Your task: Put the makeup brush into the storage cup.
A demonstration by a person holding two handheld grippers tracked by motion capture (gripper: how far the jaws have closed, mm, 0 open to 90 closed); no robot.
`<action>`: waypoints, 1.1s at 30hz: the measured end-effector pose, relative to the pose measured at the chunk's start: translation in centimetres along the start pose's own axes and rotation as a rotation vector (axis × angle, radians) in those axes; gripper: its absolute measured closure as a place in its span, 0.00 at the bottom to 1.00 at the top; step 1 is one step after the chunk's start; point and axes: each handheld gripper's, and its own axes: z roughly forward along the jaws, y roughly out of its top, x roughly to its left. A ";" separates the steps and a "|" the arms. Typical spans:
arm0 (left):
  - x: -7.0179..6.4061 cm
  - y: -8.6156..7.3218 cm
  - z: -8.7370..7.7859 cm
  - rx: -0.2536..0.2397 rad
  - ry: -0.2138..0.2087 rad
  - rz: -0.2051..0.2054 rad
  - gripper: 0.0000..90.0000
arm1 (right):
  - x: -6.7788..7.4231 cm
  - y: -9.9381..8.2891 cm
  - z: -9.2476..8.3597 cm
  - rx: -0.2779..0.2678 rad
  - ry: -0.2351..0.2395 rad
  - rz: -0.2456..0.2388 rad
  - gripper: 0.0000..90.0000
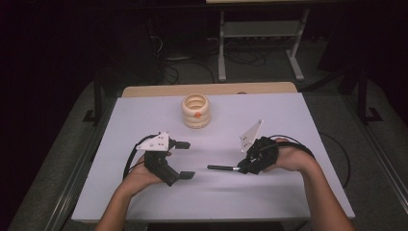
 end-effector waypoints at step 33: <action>-1.8 -0.3 4.1 0.136 -0.102 0.011 0.12 | 1.4 2.0 0.5 -0.011 0.050 -0.063 0.85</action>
